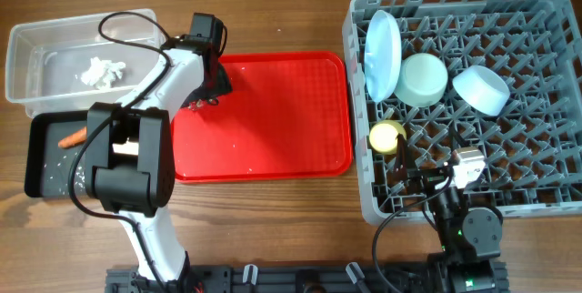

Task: Sort waste into correct bins and load items into the dishwasher rack
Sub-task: 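Grasp the red wrapper with the left gripper and drop it in the clear bin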

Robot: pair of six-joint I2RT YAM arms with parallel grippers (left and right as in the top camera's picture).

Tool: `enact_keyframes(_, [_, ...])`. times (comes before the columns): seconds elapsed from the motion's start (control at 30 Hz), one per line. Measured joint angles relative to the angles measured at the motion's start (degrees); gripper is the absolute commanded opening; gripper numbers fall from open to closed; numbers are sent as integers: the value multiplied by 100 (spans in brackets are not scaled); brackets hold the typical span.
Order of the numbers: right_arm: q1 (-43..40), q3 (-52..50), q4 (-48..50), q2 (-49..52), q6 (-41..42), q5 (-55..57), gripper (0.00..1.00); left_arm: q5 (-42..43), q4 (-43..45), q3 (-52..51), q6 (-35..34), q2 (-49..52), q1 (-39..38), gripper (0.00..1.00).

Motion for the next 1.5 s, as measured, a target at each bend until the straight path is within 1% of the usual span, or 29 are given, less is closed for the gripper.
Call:
enact_keyframes(0.07, [2,0,0,0,0,0,100,-184,15,0,7,0,4,82])
enact_keyframes(0.1, [2,0,0,0,0,0,100,-275,33,0,13,0,13,79])
enact_keyframes(0.2, [2,0,0,0,2,0,99,-407,131,0,57,4,66,69])
enact_keyframes(0.27, [2,0,0,0,0,0,100,-457,214,0,57,57,107,61])
enact_keyframes(0.3, [2,0,0,0,2,0,100,-470,256,0,81,116,131,55])
enact_keyframes(0.33, [2,0,0,0,0,0,100,-494,293,7,59,157,136,38])
enact_keyframes(0.37, [0,0,0,0,0,0,100,-474,354,15,76,177,151,18])
enact_keyframes(0.4, [2,0,2,0,0,0,100,-470,385,24,42,195,157,4])
enact_keyframes(0.6, [2,0,0,0,0,0,100,164,389,68,92,214,151,4])
enact_keyframes(0.73, [2,0,0,0,2,0,100,662,-175,144,127,-7,26,4])
enact_keyframes(0.77, [2,0,2,0,0,0,100,763,-483,254,133,-289,-61,4])
enact_keyframes(0.83, [2,0,2,0,2,0,100,732,-573,363,151,-767,-101,4])
enact_keyframes(0.97, [2,0,2,0,0,0,99,195,-424,605,149,-2006,162,4])
enact_keyframes(1.03, [2,0,2,0,2,0,100,-107,-240,723,149,-2393,505,4])
enact_keyframes(1.1, [2,0,2,0,0,0,100,-297,-26,791,142,-2511,984,4])
enact_keyframes(1.13, [2,0,2,0,2,0,99,-323,70,793,140,-2479,1191,6])
enact_keyframes(1.17, [2,0,2,0,0,0,100,-304,221,793,125,-2326,1517,57])
enact_keyframes(1.2, [2,0,2,0,0,0,100,-260,330,793,118,-2142,1733,97])
enact_keyframes(1.23, [0,0,2,0,0,0,100,-205,393,793,133,-1980,1864,100])
enact_keyframes(1.37, [2,0,2,0,2,0,100,291,337,721,216,-1248,2216,100])
enact_keyframes(1.5, [2,0,0,0,0,0,100,581,-177,741,334,-1307,2199,100])
